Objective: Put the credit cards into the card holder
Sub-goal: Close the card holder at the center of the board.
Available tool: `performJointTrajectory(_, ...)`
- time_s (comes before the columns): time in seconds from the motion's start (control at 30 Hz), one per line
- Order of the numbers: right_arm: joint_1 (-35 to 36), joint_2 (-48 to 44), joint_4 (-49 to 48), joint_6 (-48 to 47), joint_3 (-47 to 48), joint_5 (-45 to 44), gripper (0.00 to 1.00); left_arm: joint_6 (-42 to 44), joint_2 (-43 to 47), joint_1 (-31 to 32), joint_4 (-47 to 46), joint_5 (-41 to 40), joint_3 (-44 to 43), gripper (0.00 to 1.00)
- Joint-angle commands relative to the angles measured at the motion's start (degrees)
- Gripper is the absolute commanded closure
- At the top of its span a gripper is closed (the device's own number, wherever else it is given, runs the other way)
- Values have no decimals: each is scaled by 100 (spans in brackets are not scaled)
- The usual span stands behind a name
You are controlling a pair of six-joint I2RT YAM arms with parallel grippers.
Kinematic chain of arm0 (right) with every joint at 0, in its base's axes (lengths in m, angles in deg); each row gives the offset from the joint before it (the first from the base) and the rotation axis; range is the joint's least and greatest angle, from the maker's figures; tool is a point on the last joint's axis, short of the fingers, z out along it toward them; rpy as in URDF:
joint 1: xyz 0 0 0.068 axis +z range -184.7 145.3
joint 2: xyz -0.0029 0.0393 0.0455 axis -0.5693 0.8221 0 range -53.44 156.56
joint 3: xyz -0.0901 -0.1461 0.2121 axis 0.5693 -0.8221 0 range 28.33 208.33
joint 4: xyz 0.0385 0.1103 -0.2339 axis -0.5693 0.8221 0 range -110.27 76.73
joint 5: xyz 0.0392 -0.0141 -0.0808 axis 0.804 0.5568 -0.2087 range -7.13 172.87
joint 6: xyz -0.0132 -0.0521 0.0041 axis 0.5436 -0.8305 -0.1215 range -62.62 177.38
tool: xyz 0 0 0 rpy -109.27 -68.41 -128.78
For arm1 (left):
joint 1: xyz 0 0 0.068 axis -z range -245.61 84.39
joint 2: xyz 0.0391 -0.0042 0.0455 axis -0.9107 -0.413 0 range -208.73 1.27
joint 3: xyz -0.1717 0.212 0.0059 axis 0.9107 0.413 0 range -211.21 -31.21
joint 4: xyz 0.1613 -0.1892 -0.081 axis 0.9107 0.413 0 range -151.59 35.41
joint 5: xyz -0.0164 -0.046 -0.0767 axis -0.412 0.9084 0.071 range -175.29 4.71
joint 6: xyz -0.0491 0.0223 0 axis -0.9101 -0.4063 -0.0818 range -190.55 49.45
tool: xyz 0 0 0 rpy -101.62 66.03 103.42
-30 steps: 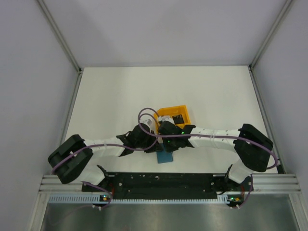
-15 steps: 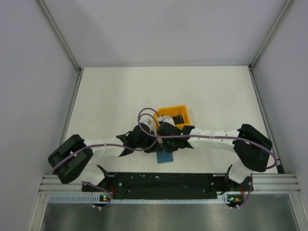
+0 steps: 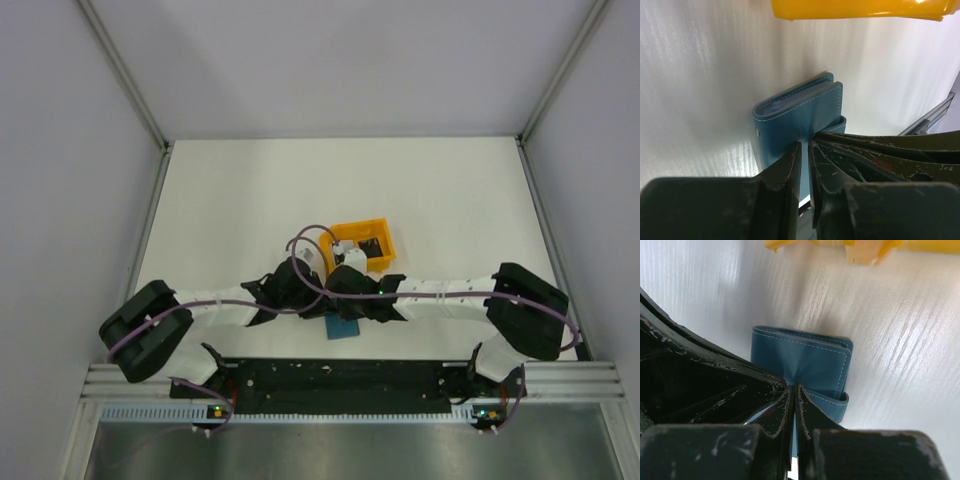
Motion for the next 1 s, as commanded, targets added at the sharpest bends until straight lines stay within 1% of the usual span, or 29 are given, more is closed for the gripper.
performJointTrajectory(0.0,319,140,649,526,-609,202,100,-168,-42,37,-15,-224,206,83)
performJointTrajectory(0.13,415,-238,658,817,-935,-9,100,-352,2,46,-23,-268,285,84)
performJointTrajectory(0.27,538,-160,351,1089,-1260,-176,100,-572,63,37,-111,-207,355,85)
performJointTrajectory(0.37,758,15,-1,1624,-1567,-474,100,-695,90,37,-173,-180,434,85)
performJointTrajectory(0.47,854,200,-361,2336,-1770,-493,100,-818,99,29,-243,-49,514,86)
performJointTrajectory(0.5,977,279,-388,2755,-1788,-649,100,-862,108,29,-234,-13,531,86)
performJointTrajectory(0.53,1161,428,-371,2977,-1718,-807,100,-888,125,37,-200,-13,540,86)
performJointTrajectory(0.63,1863,1051,277,4013,-1245,-1221,100,-1020,143,29,-164,40,602,86)
performJointTrajectory(0.7,2049,1465,665,4717,-1024,-1135,100,-1047,187,29,-242,-4,689,86)
performJointTrajectory(0.77,2085,1694,606,5035,-1041,-1012,100,-1064,213,37,-374,-144,830,86)
performJointTrajectory(0.83,1972,1686,195,4992,-1346,-933,100,-1091,204,37,-568,-232,988,87)
performJointTrajectory(0.9,1805,1677,-656,5123,-1969,-529,100,-1047,178,29,-586,-259,980,86)
performJointTrajectory(0.97,1621,1625,-1937,4993,-2550,-274,100,-986,187,29,-525,-259,945,87)
